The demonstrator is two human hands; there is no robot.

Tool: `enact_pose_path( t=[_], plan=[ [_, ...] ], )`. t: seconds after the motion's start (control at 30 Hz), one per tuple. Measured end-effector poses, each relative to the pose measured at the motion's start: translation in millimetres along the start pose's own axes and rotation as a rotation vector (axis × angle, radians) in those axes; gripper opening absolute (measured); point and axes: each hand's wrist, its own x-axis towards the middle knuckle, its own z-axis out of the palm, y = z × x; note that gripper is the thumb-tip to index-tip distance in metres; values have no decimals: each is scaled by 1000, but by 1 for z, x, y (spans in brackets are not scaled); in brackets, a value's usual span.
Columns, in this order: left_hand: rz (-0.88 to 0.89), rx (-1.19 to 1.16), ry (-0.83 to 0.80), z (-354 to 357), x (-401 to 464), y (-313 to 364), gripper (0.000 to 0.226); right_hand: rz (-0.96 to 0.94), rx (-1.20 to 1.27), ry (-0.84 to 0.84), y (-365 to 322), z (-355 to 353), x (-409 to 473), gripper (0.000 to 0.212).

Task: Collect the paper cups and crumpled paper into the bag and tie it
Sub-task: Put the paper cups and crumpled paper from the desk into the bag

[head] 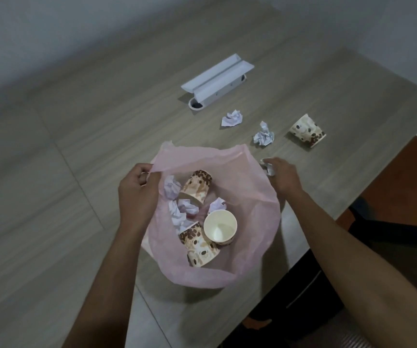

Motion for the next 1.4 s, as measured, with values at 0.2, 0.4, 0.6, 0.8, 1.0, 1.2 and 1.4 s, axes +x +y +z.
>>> enact_pose_path(
  t=[0.2,0.4,0.6,0.8,1.0,1.2,1.4],
  plan=[
    [-8,-12,-37,21,1,8,21,193,273,217,28,-9,-45,22],
    [-15,-9,-127,63,-2,9,19,240,659,559,11,-80,-103,29],
    [-53,-2,-215,111,-14,-3,17,34,713,577,-31,-119,-150,36],
    [-102,18,-304,164,-18,-12,18,-38,461,65,-8,-70,-140,46],
    [-126,74,-294,188,-10,-16,18,87,597,87,21,-69,-119,27],
    [-98,111,-202,193,19,-16,24,200,564,342,59,-86,-55,15],
    [-47,97,-130,188,39,-3,19,259,398,79,91,-37,28,43]
  ],
)
